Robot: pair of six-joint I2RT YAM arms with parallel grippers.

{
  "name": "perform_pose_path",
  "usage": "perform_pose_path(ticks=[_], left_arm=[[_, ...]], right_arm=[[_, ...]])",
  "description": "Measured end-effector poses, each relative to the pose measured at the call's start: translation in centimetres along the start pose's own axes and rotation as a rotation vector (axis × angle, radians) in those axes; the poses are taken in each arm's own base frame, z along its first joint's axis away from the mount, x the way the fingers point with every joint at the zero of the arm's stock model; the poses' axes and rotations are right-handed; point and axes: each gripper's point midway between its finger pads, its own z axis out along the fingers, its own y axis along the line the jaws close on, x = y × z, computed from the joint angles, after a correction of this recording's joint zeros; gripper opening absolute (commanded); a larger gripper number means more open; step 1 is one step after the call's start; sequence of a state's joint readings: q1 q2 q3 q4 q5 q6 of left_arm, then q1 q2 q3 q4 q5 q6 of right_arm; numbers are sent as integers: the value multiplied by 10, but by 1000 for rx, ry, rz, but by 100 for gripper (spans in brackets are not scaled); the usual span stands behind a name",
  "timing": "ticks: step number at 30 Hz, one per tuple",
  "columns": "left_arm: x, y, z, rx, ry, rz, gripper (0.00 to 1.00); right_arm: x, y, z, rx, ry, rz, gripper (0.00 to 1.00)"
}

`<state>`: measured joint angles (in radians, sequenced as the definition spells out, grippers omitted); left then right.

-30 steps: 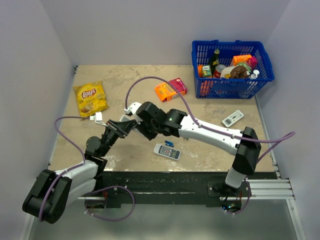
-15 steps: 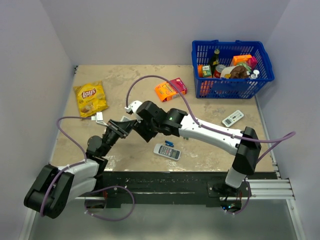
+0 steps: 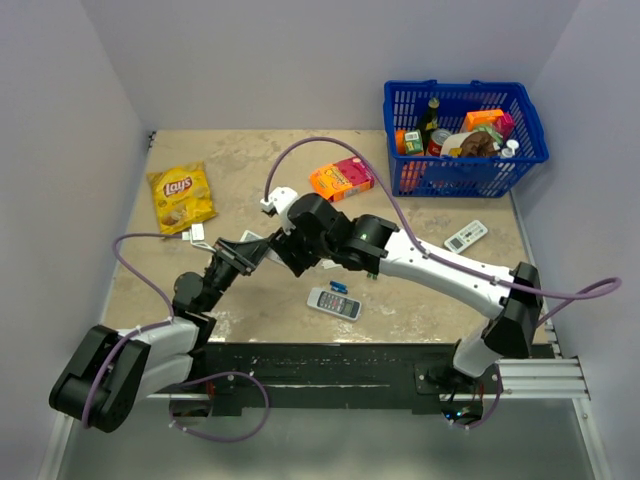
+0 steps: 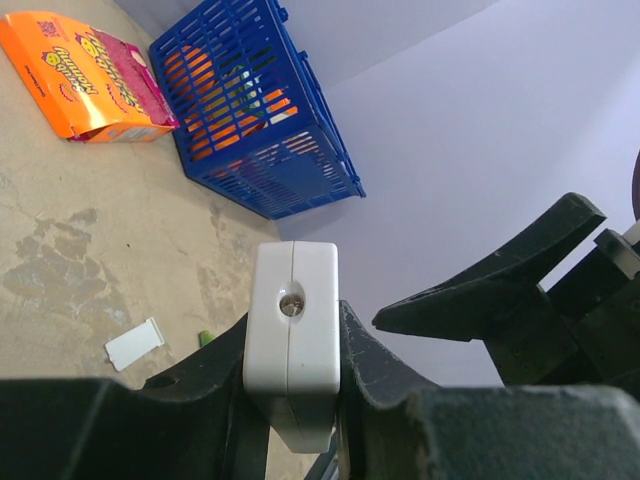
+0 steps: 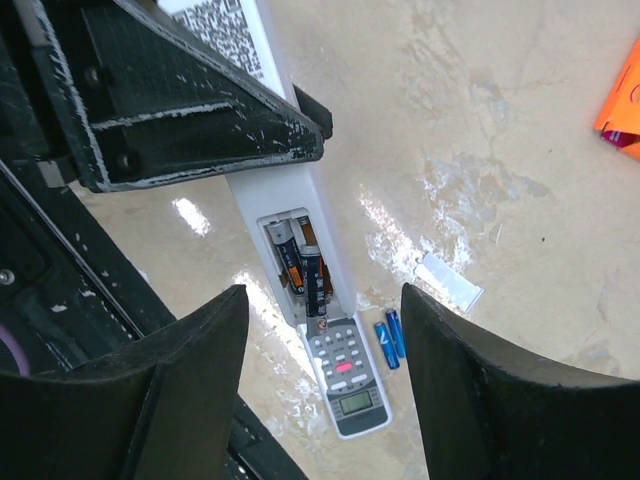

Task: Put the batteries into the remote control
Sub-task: Load the battery into the remote control.

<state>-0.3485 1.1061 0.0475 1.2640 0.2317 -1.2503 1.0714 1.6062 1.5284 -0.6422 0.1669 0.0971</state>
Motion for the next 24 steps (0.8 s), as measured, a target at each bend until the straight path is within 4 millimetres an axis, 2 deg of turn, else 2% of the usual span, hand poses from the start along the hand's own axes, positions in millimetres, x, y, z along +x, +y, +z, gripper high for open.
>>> perform_pose_path(ticks=[2, 3, 5, 9, 11, 17, 20, 24], left_arm=[[0, 0, 0, -1, 0, -8, 0], [0, 0, 0, -1, 0, -14, 0], [0, -1, 0, -1, 1, -22, 0], [1, 0, 0, -7, 3, -48, 0], [1, 1, 0, -9, 4, -58, 0], [2, 0, 0, -8, 7, -79, 0], [2, -1, 0, -7, 8, -87, 0], [2, -1, 0, -7, 9, -101, 0]], right_arm=[[-6, 0, -5, -3, -33, 7, 66], [-9, -1, -9, -5, -48, 9, 71], [-12, -1, -15, -8, -78, 16, 74], [-17, -4, -37, -19, -190, 41, 82], [-18, -7, -54, -27, -264, 55, 98], [-30, -19, -105, -26, -507, 136, 98], [-27, -30, -126, -4, -606, 217, 98], [-17, -40, -136, 18, -680, 289, 98]])
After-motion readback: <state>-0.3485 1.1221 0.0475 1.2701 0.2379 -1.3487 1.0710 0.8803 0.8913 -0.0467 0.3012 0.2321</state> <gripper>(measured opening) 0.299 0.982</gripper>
